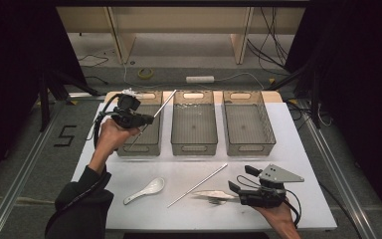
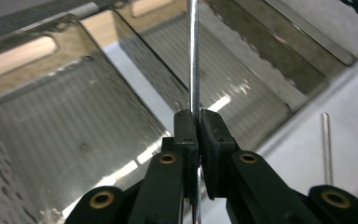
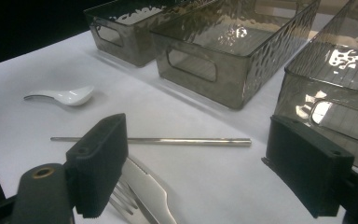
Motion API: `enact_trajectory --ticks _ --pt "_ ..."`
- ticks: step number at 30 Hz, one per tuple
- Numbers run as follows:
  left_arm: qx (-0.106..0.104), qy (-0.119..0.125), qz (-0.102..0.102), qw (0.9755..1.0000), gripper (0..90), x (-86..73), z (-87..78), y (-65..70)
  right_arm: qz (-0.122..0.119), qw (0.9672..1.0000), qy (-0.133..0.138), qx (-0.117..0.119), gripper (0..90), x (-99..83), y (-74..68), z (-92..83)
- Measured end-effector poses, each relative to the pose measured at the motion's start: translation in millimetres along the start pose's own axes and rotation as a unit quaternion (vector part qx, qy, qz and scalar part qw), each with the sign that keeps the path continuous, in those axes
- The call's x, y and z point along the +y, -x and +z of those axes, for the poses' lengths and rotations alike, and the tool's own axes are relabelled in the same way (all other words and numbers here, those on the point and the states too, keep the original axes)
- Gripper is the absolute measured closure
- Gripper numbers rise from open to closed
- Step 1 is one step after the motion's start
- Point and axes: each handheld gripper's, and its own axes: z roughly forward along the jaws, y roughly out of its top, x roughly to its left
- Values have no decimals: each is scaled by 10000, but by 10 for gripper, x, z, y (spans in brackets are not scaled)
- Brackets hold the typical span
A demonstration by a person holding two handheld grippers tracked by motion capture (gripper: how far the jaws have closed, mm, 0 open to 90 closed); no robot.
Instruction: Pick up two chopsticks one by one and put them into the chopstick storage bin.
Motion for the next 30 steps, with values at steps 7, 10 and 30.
enact_trajectory --ticks 7,10,30 --pt "298 129 -359 9988 854 -15 70 -339 10 10000 6 18 216 -1 1 -3" --pt "393 227 -563 9974 854 -42 60 -472 22 10000 50 33 216 0 -1 -5" --pt "742 365 -881 9927 853 -172 212 -791 17 10000 52 37 216 -2 -2 -9"
